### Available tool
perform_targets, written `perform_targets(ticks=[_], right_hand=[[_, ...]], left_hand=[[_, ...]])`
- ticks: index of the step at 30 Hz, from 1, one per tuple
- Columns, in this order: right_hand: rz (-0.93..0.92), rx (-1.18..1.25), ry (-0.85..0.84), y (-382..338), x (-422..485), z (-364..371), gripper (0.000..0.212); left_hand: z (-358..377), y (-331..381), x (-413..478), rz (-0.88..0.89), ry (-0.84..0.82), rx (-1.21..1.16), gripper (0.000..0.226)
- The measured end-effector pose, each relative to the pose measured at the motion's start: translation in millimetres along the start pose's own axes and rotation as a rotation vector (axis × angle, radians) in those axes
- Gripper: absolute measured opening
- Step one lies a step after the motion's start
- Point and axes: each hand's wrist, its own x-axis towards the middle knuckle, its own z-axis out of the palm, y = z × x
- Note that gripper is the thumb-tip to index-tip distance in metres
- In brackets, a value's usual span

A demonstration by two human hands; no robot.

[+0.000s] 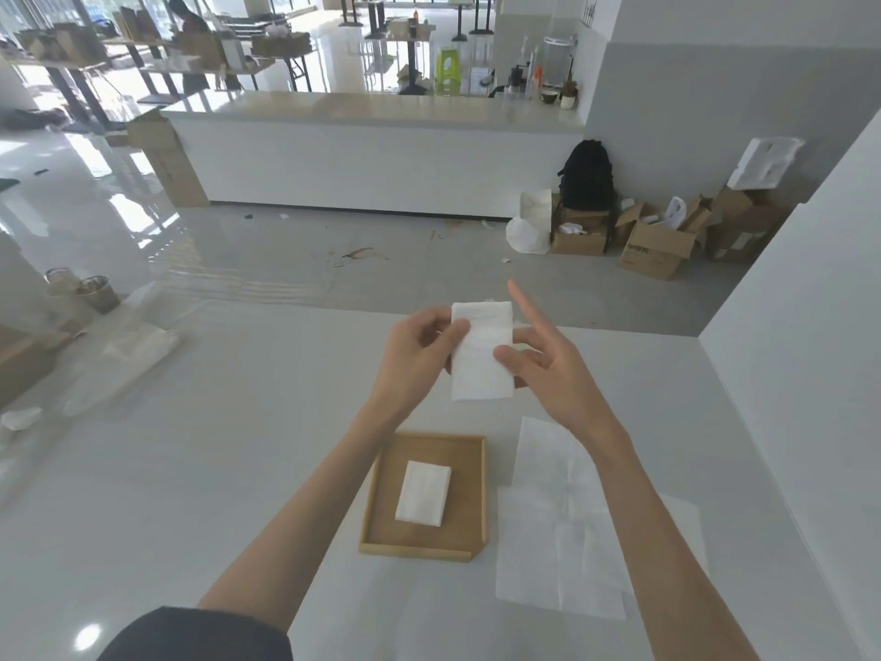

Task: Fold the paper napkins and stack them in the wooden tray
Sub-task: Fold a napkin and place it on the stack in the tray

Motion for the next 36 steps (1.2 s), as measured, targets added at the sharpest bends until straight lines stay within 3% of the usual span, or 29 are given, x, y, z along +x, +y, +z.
perform_targets(ticks=[3,7,10,12,16,22,30,33,36], right_hand=[[-0.048,-0.044,0.128,9.7,-2.5,-1.0,0.056],[-0.067,-0.064,0.196,11.8,-8.6,-4.5,0.056],[-0.079,-0.062,0.164,11.7,-12.2,-7.8,0.059],[-0.090,-0.052,0.150,14.8,-14.2,-9.1,0.046],[-0.006,-0.030,0.092,20.8,-21.2,-4.8,0.030],[0.034,0.013,-0.069,26.1,-26.8,17.2,0.055],[0.095,0.001,-0.031,24.6,-11.3,66.3,0.080],[0.142,-0.055,-0.028,32.6,-9.7,80.1,0.078],[0.218,-0.076,0.026,58.8,-12.5,92.5,0.058]], left_hand=[[6.3,1.3,-0.7,0.036,-0.020,-0.034,0.021],[12.5,-4.8,-13.0,0.089,-0.169,-0.032,0.064],[14.0,-14.1,-22.1,0.123,-0.180,0.069,0.048],[13.9,-16.1,-28.1,0.105,-0.162,0.089,0.038],[5.0,-15.7,-40.0,0.047,-0.214,0.088,0.052],[-18.0,-22.4,-50.7,-0.005,-0.336,0.065,0.080],[-69.3,-56.2,-23.7,-0.041,-0.402,0.058,0.081],[-82.6,-78.7,-14.3,-0.094,-0.400,0.048,0.064],[-83.8,-106.9,-11.2,-0.143,-0.438,0.113,0.066]])
